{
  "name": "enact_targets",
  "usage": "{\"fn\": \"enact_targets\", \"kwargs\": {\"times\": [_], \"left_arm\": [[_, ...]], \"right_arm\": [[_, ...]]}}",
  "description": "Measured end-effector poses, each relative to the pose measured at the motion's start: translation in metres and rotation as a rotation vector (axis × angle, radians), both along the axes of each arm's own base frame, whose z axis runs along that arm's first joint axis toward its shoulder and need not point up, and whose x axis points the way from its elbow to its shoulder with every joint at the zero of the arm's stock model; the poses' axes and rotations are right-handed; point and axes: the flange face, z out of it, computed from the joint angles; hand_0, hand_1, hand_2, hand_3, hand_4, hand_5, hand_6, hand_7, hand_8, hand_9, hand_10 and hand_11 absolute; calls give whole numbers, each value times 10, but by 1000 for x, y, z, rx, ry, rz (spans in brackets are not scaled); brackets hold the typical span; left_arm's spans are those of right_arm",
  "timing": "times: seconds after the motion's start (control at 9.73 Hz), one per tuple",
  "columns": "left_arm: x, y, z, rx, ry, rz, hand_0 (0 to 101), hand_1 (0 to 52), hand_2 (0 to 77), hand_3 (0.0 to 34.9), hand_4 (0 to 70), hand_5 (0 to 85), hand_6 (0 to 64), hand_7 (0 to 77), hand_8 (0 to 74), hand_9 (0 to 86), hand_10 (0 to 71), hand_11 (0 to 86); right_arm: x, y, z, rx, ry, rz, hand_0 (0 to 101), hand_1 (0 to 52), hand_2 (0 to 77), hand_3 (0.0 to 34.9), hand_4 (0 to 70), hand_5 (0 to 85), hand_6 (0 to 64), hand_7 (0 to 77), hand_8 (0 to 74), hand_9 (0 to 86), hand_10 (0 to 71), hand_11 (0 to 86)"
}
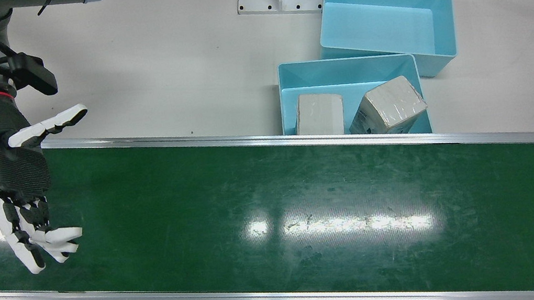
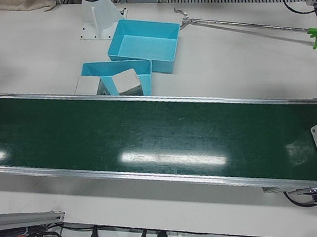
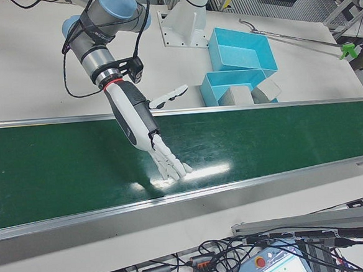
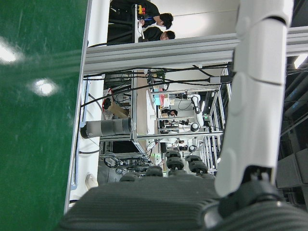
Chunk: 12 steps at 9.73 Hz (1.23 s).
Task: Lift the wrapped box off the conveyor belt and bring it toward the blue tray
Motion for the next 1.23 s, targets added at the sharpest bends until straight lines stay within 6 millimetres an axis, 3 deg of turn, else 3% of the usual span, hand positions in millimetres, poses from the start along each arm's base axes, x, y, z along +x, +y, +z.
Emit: {"fn": "enact_targets", "kwargs": {"times": [0.1, 0.21, 0.31, 0.41, 0.51, 0.72, 0.92, 1.23], "left_arm": [[0, 0, 0, 0, 0, 0, 0, 0, 5, 0, 0, 11, 5, 5, 5, 5, 0, 5], [0, 0, 0, 0, 0, 0, 0, 0, 11, 0, 0, 11, 5, 5, 5, 5, 5, 5], [0, 0, 0, 0, 0, 0, 0, 0, 11, 0, 0, 11, 5, 5, 5, 5, 5, 5], [0, 0, 0, 0, 0, 0, 0, 0, 11, 0, 0, 11, 5, 5, 5, 5, 5, 5], [0, 0, 0, 0, 0, 0, 0, 0, 5, 0, 0, 11, 5, 5, 5, 5, 5, 5], [0, 0, 0, 0, 0, 0, 0, 0, 5, 0, 0, 11, 5, 5, 5, 5, 5, 5], [0, 0, 0, 0, 0, 0, 0, 0, 5, 0, 0, 11, 5, 5, 5, 5, 0, 5], [0, 0, 0, 0, 0, 0, 0, 0, 11, 0, 0, 11, 0, 5, 5, 5, 0, 5]], "right_arm": [[-1, 0, 1, -1, 1, -1, 474, 131, 33, 0, 27, 22, 0, 185, 0, 142, 0, 16], [-2, -1, -1, 3, -1, -1, 474, 131, 33, 0, 27, 22, 0, 185, 0, 142, 0, 16], [-2, -2, -7, 11, -6, -1, 474, 125, 33, 0, 33, 11, 11, 16, 16, 11, 0, 11], [-4, -4, -13, 19, -12, 0, 474, 125, 33, 0, 33, 11, 11, 16, 16, 11, 0, 11], [-4, -4, -16, 25, -14, 1, 473, 120, 55, 0, 60, 33, 33, 65, 33, 11, 0, 11], [-6, -4, -17, 27, -10, 0, 467, 120, 55, 0, 76, 44, 33, 65, 0, 11, 0, 11], [-11, -3, -16, 24, -7, -8, 466, 98, 22, 0, 44, 44, 33, 65, 16, 11, 0, 11], [-10, -2, -15, 23, -7, -8, 461, 76, 16, 0, 54, 44, 33, 76, 16, 11, 0, 11]]}}
